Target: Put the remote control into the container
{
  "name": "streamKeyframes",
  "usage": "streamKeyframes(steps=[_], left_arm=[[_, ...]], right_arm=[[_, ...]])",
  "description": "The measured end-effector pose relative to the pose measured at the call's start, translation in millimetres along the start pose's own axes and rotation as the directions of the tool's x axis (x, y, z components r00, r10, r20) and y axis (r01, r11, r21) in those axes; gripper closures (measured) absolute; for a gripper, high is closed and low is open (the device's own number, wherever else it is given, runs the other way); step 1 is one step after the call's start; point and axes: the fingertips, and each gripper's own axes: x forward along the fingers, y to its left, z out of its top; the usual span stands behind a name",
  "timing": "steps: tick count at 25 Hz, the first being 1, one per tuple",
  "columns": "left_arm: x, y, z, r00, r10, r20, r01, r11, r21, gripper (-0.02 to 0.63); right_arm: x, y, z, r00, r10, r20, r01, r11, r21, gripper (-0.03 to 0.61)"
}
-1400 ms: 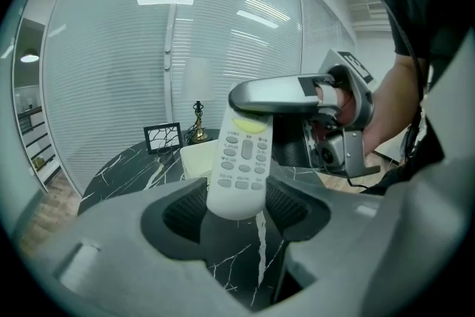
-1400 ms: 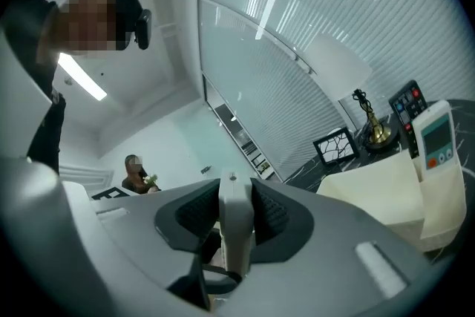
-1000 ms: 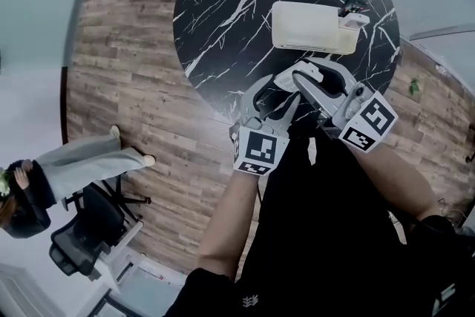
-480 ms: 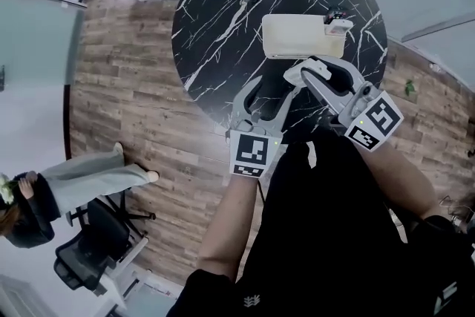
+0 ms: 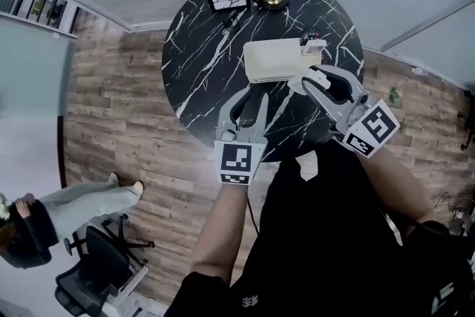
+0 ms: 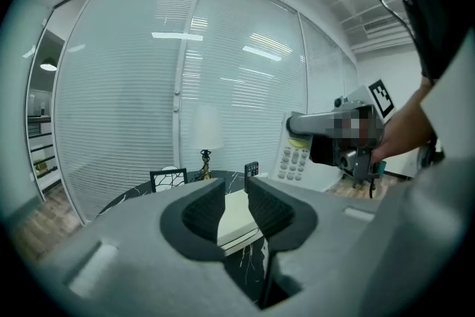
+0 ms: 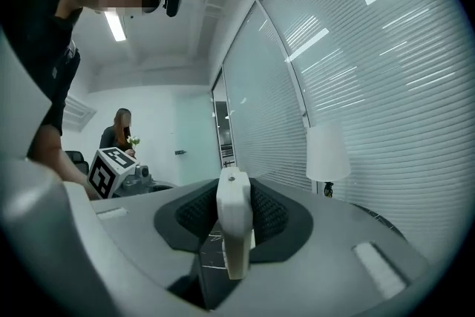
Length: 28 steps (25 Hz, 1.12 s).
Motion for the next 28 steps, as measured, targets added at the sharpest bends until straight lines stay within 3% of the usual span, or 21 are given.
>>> streamKeyframes(steps=[6, 11, 20, 28], left_arm=[[7.3, 3.3, 19.1, 0.999, 0.041, 0.033, -0.041, 0.999, -0.001, 0.606], [20.6, -2.9, 26.5, 0.996, 0.082, 0.028, -0.081, 0.996, -0.024, 0.612], [61.7, -1.7, 49.8, 0.973, 0.228, 0.031, -0.227, 0.973, -0.03, 0.612], [81.9, -4.5, 54.9, 0.937, 0.348, 0.019, -0.347, 0.937, -0.046, 0.612]], right_arm=[[-11.2, -30.7, 8.0, 1.0, -0.018, -0.012, 0.018, 1.0, -0.02, 0.474], [-15.7, -52.2, 8.6, 0.999, 0.022, -0.031, -0.024, 0.999, -0.043, 0.474], [-13.3, -96.4, -5.7, 0.982, 0.17, -0.078, -0.175, 0.983, -0.056, 0.474], [-6.1, -109.8, -39.0, 0.936, 0.326, -0.135, -0.339, 0.937, -0.087, 0.474]])
